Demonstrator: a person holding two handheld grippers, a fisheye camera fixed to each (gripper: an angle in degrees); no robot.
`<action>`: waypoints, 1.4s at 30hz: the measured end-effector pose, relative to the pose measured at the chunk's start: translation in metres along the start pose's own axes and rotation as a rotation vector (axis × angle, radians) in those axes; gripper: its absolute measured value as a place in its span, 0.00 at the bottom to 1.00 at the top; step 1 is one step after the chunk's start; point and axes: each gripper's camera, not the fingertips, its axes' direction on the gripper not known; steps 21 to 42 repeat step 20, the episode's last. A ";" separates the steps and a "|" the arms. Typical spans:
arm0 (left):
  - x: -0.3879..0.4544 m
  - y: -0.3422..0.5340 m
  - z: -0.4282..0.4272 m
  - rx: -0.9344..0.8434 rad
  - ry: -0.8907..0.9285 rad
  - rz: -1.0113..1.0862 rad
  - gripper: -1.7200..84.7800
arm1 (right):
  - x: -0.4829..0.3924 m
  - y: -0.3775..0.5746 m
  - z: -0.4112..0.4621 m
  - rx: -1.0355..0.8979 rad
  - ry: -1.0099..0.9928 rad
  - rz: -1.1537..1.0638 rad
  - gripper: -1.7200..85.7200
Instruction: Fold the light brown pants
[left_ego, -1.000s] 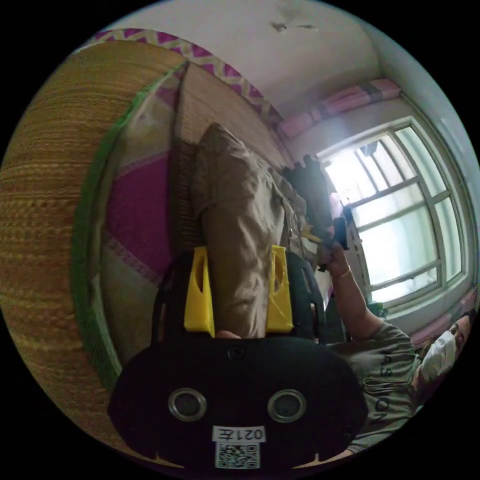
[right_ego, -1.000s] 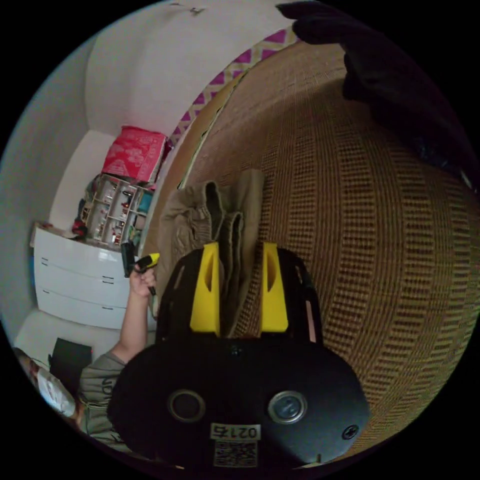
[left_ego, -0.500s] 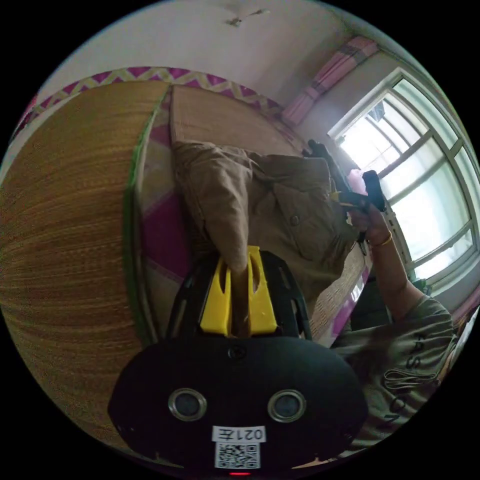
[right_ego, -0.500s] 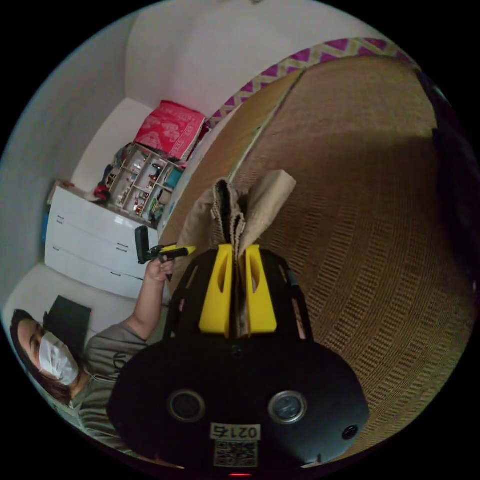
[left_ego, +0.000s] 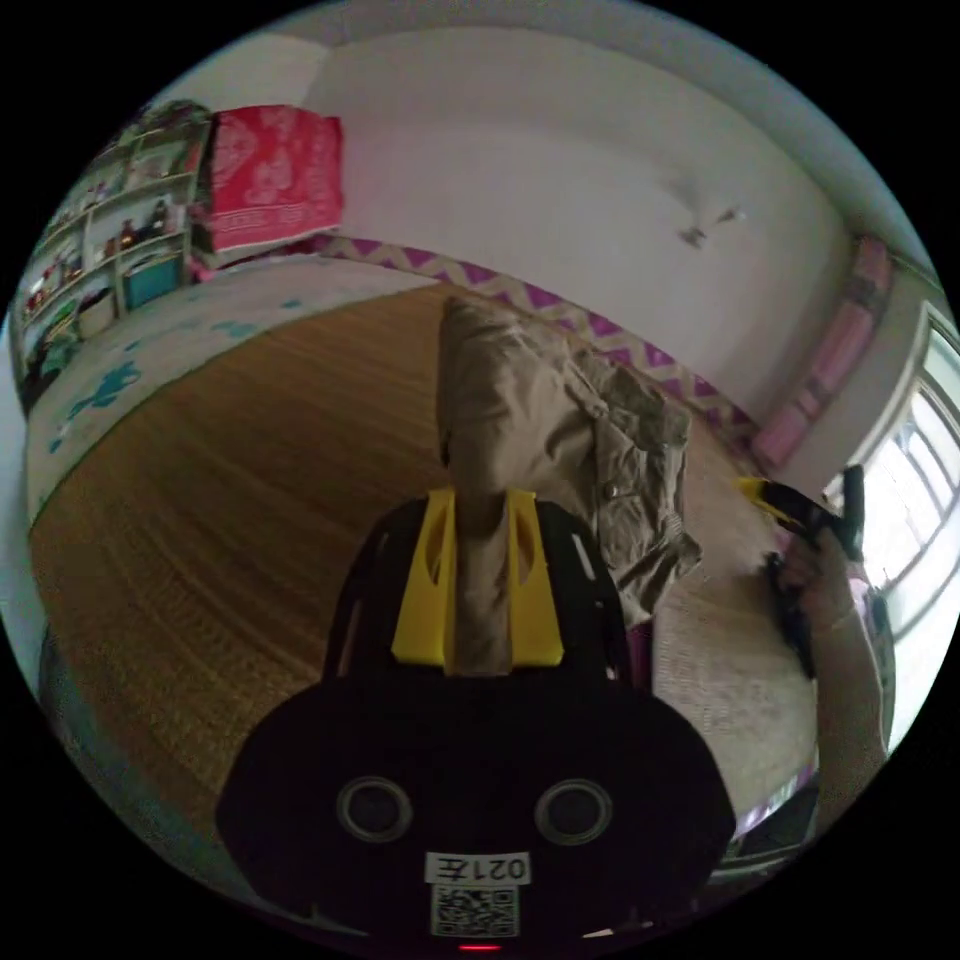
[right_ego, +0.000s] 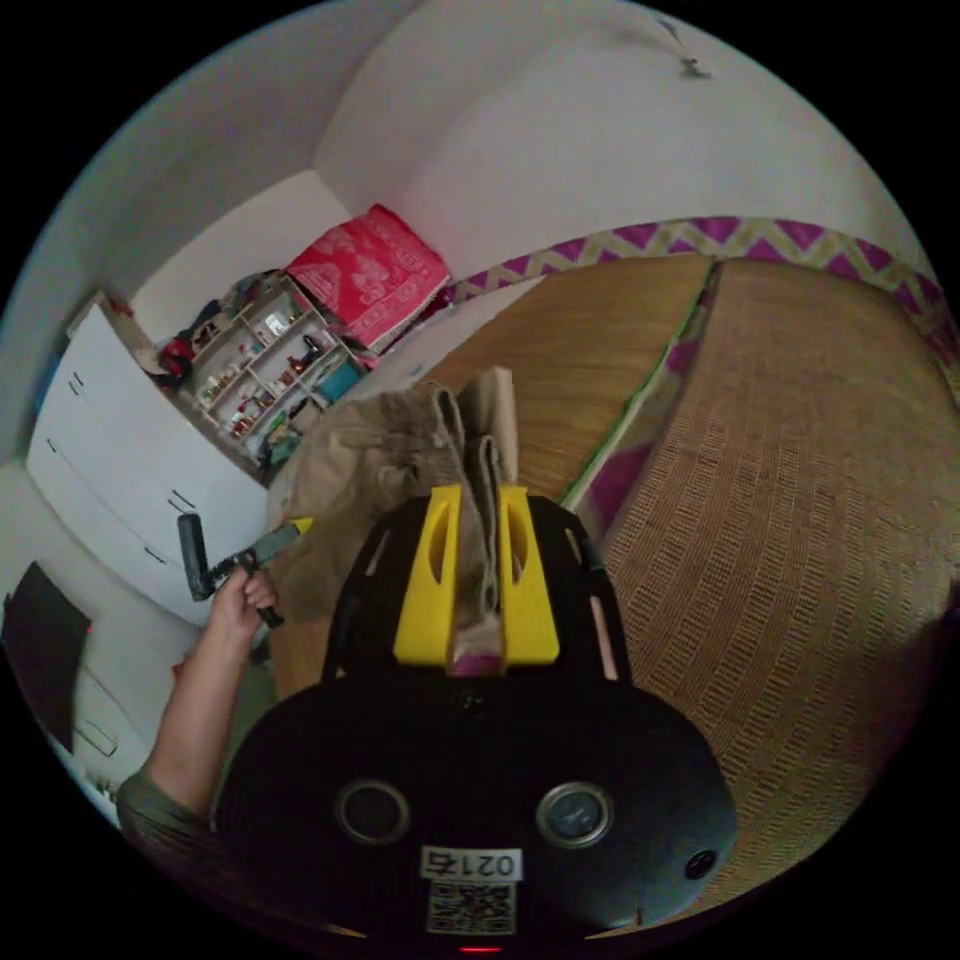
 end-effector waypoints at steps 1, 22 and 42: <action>-0.013 0.010 -0.001 -0.006 -0.048 -0.017 0.09 | -0.007 0.007 0.003 -0.016 0.024 -0.036 0.10; 0.071 0.274 -0.040 -0.074 0.262 0.173 0.01 | 0.063 0.354 -0.212 0.057 0.345 -0.101 0.13; 0.071 0.274 -0.040 -0.074 0.262 0.173 0.01 | 0.063 0.354 -0.212 0.057 0.345 -0.101 0.13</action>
